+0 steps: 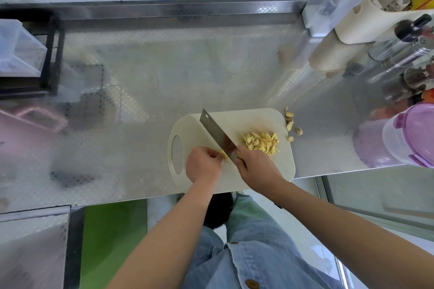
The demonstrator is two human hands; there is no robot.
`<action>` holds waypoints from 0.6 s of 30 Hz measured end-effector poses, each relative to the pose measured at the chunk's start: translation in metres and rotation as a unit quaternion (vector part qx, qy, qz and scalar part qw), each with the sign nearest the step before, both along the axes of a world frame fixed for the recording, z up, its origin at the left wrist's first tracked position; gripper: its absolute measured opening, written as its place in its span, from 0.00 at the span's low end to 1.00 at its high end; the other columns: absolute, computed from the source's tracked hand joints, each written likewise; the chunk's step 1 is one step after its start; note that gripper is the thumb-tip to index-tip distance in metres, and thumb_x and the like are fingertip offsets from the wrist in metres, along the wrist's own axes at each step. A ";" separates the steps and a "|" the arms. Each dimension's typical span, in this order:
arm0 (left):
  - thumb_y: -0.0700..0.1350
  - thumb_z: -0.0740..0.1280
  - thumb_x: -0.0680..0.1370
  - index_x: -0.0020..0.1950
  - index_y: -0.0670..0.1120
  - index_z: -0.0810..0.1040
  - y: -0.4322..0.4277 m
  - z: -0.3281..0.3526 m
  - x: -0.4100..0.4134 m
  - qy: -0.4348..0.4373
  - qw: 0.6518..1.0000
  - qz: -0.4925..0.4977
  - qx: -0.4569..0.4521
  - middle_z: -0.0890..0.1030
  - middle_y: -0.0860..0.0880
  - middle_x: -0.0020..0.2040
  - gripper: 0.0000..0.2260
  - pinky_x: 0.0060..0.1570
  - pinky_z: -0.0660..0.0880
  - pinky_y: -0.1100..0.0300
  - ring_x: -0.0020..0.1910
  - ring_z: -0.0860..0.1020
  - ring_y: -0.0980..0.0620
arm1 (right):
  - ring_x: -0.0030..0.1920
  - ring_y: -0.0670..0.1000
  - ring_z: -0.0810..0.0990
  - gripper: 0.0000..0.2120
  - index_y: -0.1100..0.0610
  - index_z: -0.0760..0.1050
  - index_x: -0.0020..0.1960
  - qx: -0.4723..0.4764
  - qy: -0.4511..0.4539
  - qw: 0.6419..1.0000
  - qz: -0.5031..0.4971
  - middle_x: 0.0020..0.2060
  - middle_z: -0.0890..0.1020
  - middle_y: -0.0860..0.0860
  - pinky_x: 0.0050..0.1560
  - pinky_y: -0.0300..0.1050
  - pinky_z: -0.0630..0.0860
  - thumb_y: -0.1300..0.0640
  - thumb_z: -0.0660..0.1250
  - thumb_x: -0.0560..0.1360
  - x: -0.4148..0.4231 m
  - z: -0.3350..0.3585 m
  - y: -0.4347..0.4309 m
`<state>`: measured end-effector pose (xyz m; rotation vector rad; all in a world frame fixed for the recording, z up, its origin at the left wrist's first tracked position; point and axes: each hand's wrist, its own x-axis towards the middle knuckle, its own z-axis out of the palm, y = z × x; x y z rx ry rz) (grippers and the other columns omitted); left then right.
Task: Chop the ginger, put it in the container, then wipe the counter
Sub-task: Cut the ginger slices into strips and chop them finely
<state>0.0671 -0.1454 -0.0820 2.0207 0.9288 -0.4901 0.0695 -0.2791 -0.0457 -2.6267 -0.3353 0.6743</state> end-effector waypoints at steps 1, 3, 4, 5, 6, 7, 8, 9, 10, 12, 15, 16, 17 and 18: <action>0.49 0.73 0.70 0.38 0.50 0.84 0.000 -0.001 0.000 0.000 1.000 -0.001 0.001 0.83 0.52 0.34 0.04 0.34 0.71 0.62 0.37 0.81 0.51 | 0.30 0.55 0.68 0.06 0.55 0.61 0.44 0.004 -0.001 1.000 -0.002 0.28 0.67 0.50 0.29 0.45 0.61 0.57 0.56 0.80 0.001 0.001 0.000; 0.49 0.73 0.69 0.37 0.49 0.84 0.001 -0.002 0.000 0.002 1.000 -0.004 0.005 0.83 0.52 0.34 0.04 0.34 0.71 0.62 0.37 0.81 0.51 | 0.31 0.55 0.69 0.07 0.55 0.61 0.44 0.008 0.000 1.000 -0.002 0.29 0.69 0.52 0.29 0.45 0.61 0.57 0.56 0.80 0.003 0.002 0.000; 0.49 0.73 0.69 0.37 0.49 0.84 0.001 -0.002 0.000 0.002 1.000 -0.005 0.006 0.83 0.52 0.34 0.04 0.33 0.70 0.62 0.37 0.81 0.51 | 0.31 0.56 0.69 0.07 0.54 0.61 0.44 0.006 0.000 1.000 0.001 0.29 0.70 0.52 0.29 0.45 0.61 0.57 0.56 0.80 0.003 0.003 0.000; 0.49 0.73 0.69 0.38 0.50 0.84 0.001 -0.001 0.000 0.002 1.000 -0.005 0.006 0.83 0.52 0.34 0.04 0.34 0.70 0.63 0.37 0.81 0.51 | 0.31 0.56 0.69 0.07 0.54 0.61 0.44 0.002 0.001 1.000 0.005 0.29 0.70 0.52 0.29 0.45 0.61 0.56 0.56 0.80 0.003 0.003 0.000; 0.49 0.73 0.69 0.38 0.50 0.84 0.001 -0.001 0.000 0.002 1.000 -0.004 0.005 0.83 0.52 0.34 0.03 0.34 0.71 0.63 0.37 0.81 0.51 | 0.31 0.56 0.69 0.07 0.54 0.61 0.44 -0.003 0.003 1.000 0.010 0.29 0.69 0.52 0.28 0.45 0.60 0.56 0.56 0.80 0.003 0.002 0.000; 0.48 0.72 0.69 0.38 0.51 0.84 0.000 0.000 0.000 0.003 1.000 -0.004 0.004 0.83 0.53 0.34 0.03 0.34 0.71 0.63 0.37 0.81 0.51 | 0.31 0.56 0.69 0.08 0.54 0.61 0.43 -0.007 0.006 1.000 0.014 0.29 0.68 0.51 0.27 0.44 0.59 0.57 0.56 0.80 0.003 0.002 0.000; 0.48 0.72 0.68 0.38 0.51 0.84 0.000 0.001 0.000 0.003 1.000 -0.004 0.003 0.83 0.53 0.34 0.03 0.34 0.72 0.63 0.37 0.81 0.52 | 0.31 0.55 0.69 0.08 0.54 0.61 0.43 -0.009 0.008 1.000 0.017 0.29 0.67 0.50 0.27 0.44 0.59 0.57 0.56 0.80 0.003 0.001 0.000; 0.48 0.72 0.68 0.38 0.51 0.84 0.000 0.001 0.000 0.003 1.000 -0.005 0.003 0.83 0.53 0.34 0.03 0.34 0.72 0.63 0.37 0.81 0.52 | 0.31 0.56 0.69 0.08 0.55 0.61 0.43 -0.009 0.009 1.000 0.017 0.28 0.67 0.50 0.27 0.44 0.58 0.57 0.56 0.80 0.003 0.001 0.000; 0.48 0.71 0.68 0.38 0.51 0.84 0.000 0.001 0.000 0.003 1.000 -0.006 0.002 0.83 0.53 0.34 0.03 0.34 0.72 0.63 0.37 0.81 0.52 | 0.31 0.56 0.69 0.07 0.55 0.61 0.43 -0.009 0.011 1.000 0.017 0.28 0.67 0.50 0.27 0.44 0.58 0.57 0.56 0.80 0.003 0.000 0.000; 0.48 0.72 0.69 0.39 0.51 0.84 0.001 0.001 0.000 0.002 1.000 -0.009 0.002 0.83 0.53 0.34 0.03 0.34 0.71 0.63 0.37 0.81 0.51 | 0.32 0.57 0.69 0.06 0.55 0.61 0.44 -0.011 0.014 1.000 0.018 0.29 0.66 0.50 0.27 0.45 0.59 0.58 0.56 0.79 0.003 -0.001 0.002; 0.49 0.72 0.70 0.40 0.51 0.85 0.001 0.001 0.000 -0.004 1.000 -0.011 0.002 0.83 0.53 0.36 0.03 0.35 0.71 0.63 0.38 0.81 0.51 | 0.33 0.58 0.70 0.04 0.55 0.61 0.47 -0.033 0.014 0.999 0.026 0.30 0.67 0.51 0.30 0.46 0.62 0.58 0.55 0.80 0.000 -0.004 0.007; 0.49 0.72 0.70 0.40 0.51 0.84 0.001 0.001 0.000 -0.005 1.000 -0.011 0.000 0.83 0.53 0.36 0.03 0.35 0.71 0.62 0.39 0.81 0.52 | 0.34 0.58 0.71 0.02 0.56 0.63 0.48 -0.042 0.011 0.999 0.028 0.31 0.68 0.52 0.32 0.46 0.64 0.59 0.54 0.79 -0.001 -0.005 0.008; 0.49 0.72 0.70 0.41 0.51 0.84 0.001 0.001 0.000 -0.005 1.000 -0.011 -0.002 0.84 0.52 0.36 0.03 0.35 0.71 0.62 0.39 0.81 0.51 | 0.35 0.59 0.72 0.02 0.57 0.64 0.50 -0.047 0.007 0.998 0.028 0.32 0.69 0.53 0.33 0.47 0.66 0.59 0.54 0.79 -0.002 -0.005 0.010; 0.49 0.72 0.70 0.41 0.51 0.85 0.002 0.001 0.001 -0.004 1.000 -0.011 -0.003 0.84 0.52 0.37 0.03 0.36 0.71 0.62 0.40 0.81 0.51 | 0.36 0.59 0.73 0.03 0.58 0.65 0.51 -0.049 0.005 0.999 0.024 0.33 0.70 0.54 0.34 0.48 0.68 0.59 0.54 0.79 -0.003 -0.006 0.011</action>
